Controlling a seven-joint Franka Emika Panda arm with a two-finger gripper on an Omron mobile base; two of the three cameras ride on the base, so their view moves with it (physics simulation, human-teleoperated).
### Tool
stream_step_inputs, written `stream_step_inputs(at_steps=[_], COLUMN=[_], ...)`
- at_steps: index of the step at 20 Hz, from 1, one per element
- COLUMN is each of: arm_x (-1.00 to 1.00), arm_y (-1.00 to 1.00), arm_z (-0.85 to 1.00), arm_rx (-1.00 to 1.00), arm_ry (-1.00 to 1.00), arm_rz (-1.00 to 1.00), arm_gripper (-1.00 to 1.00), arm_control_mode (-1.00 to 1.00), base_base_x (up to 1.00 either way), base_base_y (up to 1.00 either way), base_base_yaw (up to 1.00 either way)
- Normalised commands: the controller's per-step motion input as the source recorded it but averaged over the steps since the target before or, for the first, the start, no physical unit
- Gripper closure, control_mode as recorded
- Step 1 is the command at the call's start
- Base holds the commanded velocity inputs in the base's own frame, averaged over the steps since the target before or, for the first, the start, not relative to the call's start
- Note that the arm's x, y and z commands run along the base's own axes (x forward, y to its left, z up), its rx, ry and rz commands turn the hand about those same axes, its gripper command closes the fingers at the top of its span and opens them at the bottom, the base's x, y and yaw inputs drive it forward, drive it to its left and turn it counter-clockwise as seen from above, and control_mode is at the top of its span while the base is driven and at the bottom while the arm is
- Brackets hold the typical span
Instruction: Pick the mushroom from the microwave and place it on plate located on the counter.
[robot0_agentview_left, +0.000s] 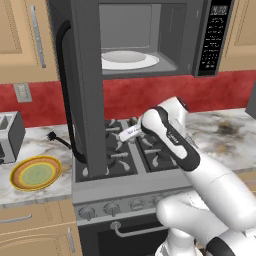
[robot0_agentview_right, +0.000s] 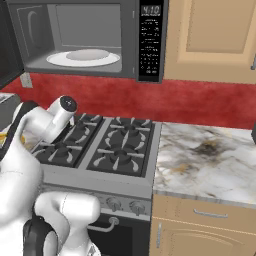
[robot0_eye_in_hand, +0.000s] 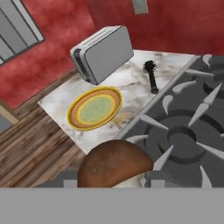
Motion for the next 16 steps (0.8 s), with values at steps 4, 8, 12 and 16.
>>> stream_step_inputs(at_steps=[4, 8, 12, 16], arm_x=[0.08, 0.01, -0.27, -0.14], arm_y=[0.59, 0.59, 0.76, 0.71], arm_z=[-0.84, -0.44, -0.01, 0.0], arm_rx=[0.0, 0.0, 0.0, 0.0], arm_ry=[0.03, 0.0, 0.0, 0.0], arm_rz=[0.18, 0.18, 0.19, 0.19], arm_gripper=[1.0, 1.0, 1.0, 1.0], arm_control_mode=[-1.0, -1.0, -1.0, -1.0], base_base_x=[0.0, 0.0, 0.0, 0.0], base_base_y=[0.0, 0.0, 0.0, 0.0], base_base_yaw=[0.0, 0.0, 0.0, 0.0])
